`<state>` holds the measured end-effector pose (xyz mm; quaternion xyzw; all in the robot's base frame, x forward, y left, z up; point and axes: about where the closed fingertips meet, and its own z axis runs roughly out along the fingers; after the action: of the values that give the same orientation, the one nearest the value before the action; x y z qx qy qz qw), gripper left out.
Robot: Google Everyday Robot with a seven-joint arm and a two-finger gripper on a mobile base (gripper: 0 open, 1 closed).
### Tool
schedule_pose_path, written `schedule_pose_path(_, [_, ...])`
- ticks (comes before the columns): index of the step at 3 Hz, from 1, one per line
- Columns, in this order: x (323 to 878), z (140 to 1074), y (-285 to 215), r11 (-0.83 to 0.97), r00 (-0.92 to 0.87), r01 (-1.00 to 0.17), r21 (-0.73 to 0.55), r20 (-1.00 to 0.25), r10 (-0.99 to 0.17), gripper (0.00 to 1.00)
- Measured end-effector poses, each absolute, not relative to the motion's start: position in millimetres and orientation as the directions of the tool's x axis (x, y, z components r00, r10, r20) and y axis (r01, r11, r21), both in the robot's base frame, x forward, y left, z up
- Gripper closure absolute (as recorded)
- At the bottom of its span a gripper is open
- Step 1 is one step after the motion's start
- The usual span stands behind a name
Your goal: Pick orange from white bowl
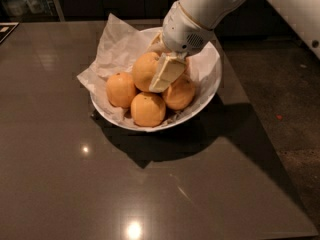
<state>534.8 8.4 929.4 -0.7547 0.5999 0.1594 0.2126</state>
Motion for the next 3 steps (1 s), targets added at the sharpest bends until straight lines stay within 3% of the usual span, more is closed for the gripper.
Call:
schedule_pose_path(2, [535,929,8,-0.19,0.23,-0.973,-0.13,-0.496,-0.838,0.98])
schedule_pose_path(3, [523,961,16,-0.194,0.27,-0.961,-0.198,-0.51,-0.817,1.0])
